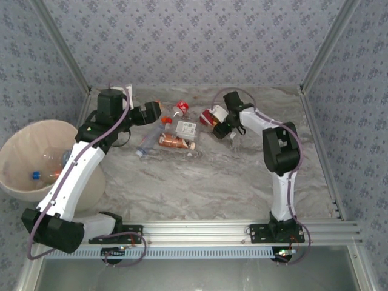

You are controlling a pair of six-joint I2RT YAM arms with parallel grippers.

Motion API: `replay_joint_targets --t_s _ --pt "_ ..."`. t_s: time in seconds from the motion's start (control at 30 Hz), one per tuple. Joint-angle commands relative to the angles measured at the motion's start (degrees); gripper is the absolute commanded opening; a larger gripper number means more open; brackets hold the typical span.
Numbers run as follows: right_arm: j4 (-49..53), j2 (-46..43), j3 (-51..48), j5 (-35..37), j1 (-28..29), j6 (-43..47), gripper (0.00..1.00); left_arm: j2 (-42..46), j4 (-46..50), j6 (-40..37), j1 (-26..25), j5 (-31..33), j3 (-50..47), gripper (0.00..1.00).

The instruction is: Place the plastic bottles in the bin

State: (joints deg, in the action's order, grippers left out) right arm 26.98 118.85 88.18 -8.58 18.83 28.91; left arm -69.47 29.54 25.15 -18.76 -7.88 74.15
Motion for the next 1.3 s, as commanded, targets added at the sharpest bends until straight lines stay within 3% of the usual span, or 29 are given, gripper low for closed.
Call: replay_joint_targets --t_s 0.0,0.17,0.37,0.5,0.7,0.9,1.27 --pt "-8.46 -7.33 -7.12 6.10 -0.13 -9.50 0.59 -0.07 -3.63 0.66 -0.04 -3.56 -1.65 0.98" --pt "-19.94 -19.26 -21.54 8.81 0.68 -20.99 0.54 -1.26 -8.33 3.70 -0.19 -7.55 -3.63 0.98" --pt "-32.58 -32.59 -35.75 4.24 3.22 -31.81 0.51 -4.05 -19.40 10.19 -2.91 -11.61 -8.25 0.98" --pt "-38.62 -37.58 -41.41 -0.49 5.58 -36.62 0.51 -7.16 -22.09 9.89 -6.35 -12.62 -7.40 0.98" --pt "-41.58 -39.66 -42.57 -2.00 11.46 -35.32 0.52 -11.78 -24.64 10.48 -11.35 -11.62 -5.90 0.98" --pt "-48.57 -38.39 -42.49 -3.04 15.36 -39.44 0.52 -15.91 -25.27 12.61 -12.70 -10.54 -4.69 0.98" --pt "-50.01 -35.81 -40.86 -5.89 16.41 -44.96 0.53 -16.10 -33.75 13.68 -13.73 -14.02 -7.11 0.98"
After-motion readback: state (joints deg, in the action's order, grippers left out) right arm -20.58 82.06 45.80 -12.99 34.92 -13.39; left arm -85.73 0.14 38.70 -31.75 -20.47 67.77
